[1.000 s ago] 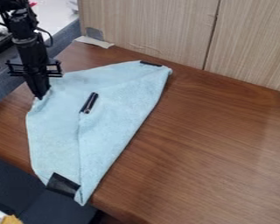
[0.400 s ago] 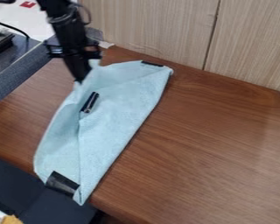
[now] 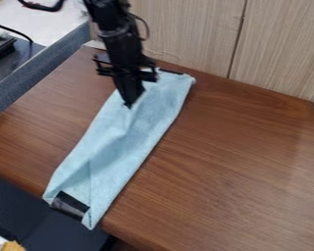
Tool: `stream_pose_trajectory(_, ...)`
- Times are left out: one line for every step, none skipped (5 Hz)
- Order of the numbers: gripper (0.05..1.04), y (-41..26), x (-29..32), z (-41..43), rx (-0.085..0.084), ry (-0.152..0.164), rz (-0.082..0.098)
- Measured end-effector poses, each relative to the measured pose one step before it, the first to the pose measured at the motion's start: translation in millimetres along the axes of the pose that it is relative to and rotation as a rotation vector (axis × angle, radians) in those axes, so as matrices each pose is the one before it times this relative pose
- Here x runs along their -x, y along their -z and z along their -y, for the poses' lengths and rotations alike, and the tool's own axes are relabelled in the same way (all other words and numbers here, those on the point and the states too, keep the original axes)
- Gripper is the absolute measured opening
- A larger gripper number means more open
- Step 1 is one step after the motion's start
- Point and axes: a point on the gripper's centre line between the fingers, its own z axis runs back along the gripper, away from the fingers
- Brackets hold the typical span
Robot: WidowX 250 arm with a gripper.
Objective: Folded the cloth from the left to the right
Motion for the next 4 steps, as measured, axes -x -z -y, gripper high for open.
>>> stream_pose_trajectory(0.063, 10.76, 2.45, 9.57, -0.0245, 0.0442, -0.0193)
stream_pose_trajectory(0.090, 18.06, 8.05, -1.17, -0.0158, 0.0097, -0.0496)
stream_pose_trajectory(0.245, 4.13, 2.16, -1.54, -0.0601, 0.0072, -0.0339)
stream_pose_trajectory(0.514, 0.54, -0.95, -1.20, -0.0134, -0.0133, 0.0041)
